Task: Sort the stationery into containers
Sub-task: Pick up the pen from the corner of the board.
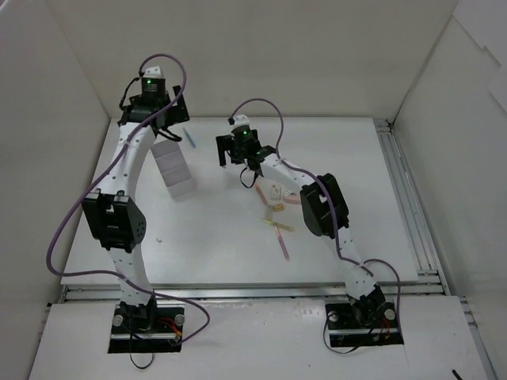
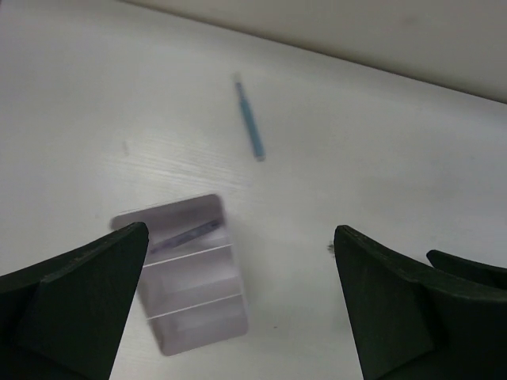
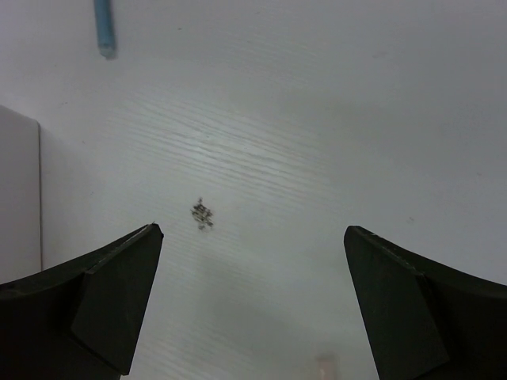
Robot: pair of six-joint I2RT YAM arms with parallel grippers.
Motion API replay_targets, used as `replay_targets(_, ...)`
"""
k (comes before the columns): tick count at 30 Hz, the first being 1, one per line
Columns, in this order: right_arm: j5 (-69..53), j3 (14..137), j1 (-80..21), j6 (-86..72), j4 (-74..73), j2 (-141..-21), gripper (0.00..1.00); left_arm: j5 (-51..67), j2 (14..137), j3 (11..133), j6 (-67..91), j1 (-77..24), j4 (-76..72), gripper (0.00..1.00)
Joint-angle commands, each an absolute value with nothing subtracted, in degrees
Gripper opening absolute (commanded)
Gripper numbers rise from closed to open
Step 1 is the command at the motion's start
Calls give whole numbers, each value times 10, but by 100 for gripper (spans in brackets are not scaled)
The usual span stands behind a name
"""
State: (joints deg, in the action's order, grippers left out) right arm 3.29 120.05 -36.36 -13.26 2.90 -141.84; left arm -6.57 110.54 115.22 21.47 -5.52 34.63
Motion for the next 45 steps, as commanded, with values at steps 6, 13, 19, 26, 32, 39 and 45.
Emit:
replay_targets(6, 41, 904, -236, -204, 159, -1096, 98, -84, 1245, 1394, 265, -125, 402, 99)
replay_targets(13, 25, 776, -159, -189, 116, -963, 98, -28, 1337, 1382, 334, -130, 212, 99)
replay_targets(19, 27, 749, -125, -161, 90, -911, 98, -96, 1413, 1439, 389, -130, 191, 100)
replay_targets(26, 20, 747, -95, -160, 85, -913, 98, -160, 1448, 1439, 431, -125, 214, 100)
replay_targets(32, 4, 763, -76, -170, 66, -939, 98, -201, 1457, 1431, 441, -114, 215, 94)
replay_targets(39, -33, 770, -53, -178, 59, -955, 98, -218, 1486, 1441, 427, -109, 210, 91)
replay_targets(45, -46, 771, -40, -181, 56, -963, 98, -209, 1514, 1447, 437, -109, 189, 87)
